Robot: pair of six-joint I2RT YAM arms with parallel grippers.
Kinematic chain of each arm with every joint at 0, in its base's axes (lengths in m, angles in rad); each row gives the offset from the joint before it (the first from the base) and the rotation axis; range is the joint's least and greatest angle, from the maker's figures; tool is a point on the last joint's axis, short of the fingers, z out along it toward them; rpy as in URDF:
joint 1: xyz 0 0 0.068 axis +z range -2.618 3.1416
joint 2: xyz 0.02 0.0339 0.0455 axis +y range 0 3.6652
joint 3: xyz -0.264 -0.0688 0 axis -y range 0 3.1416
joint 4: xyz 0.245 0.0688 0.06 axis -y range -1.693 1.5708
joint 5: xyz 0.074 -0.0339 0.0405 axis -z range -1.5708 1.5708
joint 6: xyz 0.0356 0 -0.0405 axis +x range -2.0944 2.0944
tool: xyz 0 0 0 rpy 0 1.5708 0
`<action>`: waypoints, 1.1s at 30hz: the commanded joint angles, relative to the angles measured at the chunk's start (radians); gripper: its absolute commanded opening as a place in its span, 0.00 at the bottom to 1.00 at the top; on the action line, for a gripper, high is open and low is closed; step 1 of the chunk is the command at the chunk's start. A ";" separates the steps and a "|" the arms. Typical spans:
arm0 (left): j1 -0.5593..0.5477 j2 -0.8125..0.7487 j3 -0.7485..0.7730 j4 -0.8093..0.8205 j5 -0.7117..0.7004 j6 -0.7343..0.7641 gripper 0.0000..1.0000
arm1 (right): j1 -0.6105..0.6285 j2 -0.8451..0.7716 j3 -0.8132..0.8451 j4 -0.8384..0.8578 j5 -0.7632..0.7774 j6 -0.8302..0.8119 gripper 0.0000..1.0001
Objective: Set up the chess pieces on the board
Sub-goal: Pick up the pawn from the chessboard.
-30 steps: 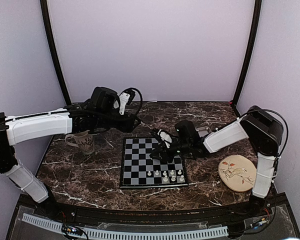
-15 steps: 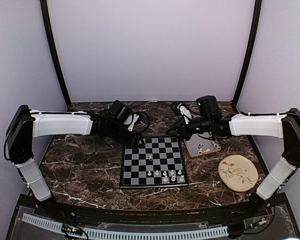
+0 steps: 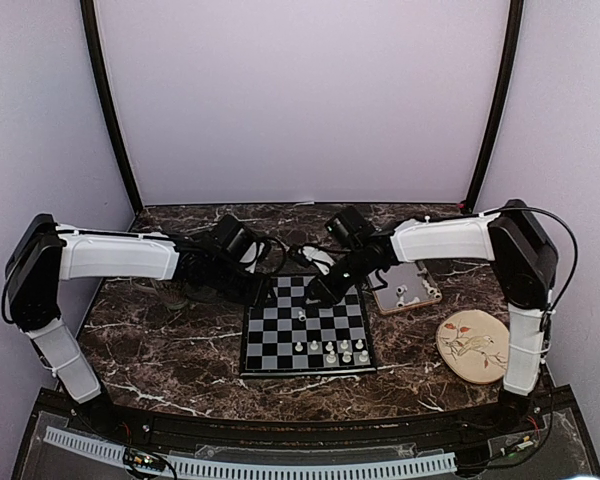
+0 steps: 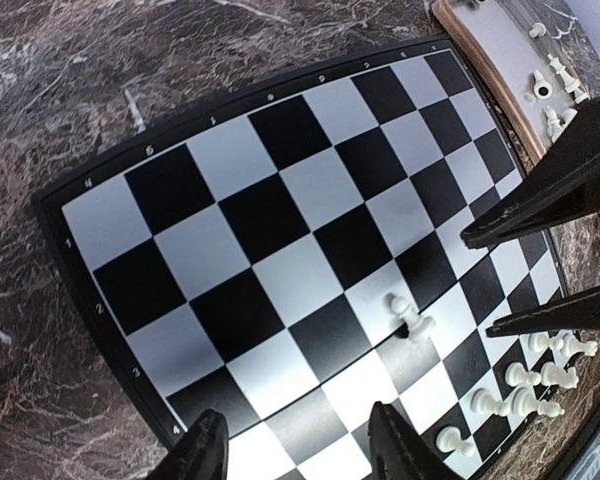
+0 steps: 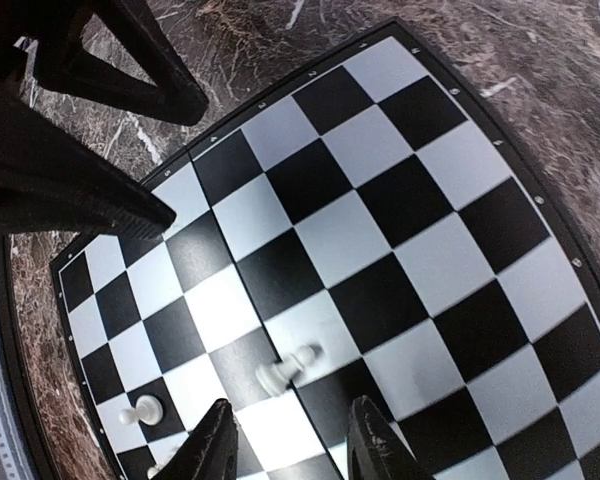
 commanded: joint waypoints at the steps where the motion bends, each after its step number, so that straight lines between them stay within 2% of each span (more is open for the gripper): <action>1: 0.010 -0.089 -0.052 -0.019 -0.025 -0.025 0.50 | 0.048 0.075 0.107 -0.077 0.035 0.016 0.39; 9: 0.010 -0.105 -0.082 0.000 -0.021 -0.038 0.50 | 0.094 0.142 0.165 -0.113 0.190 0.018 0.41; 16: 0.010 -0.101 -0.087 0.009 -0.014 -0.036 0.50 | 0.108 0.147 0.162 -0.135 0.265 -0.002 0.41; 33: 0.010 -0.092 -0.079 0.009 0.000 -0.026 0.50 | 0.109 0.108 0.093 -0.121 0.320 -0.027 0.32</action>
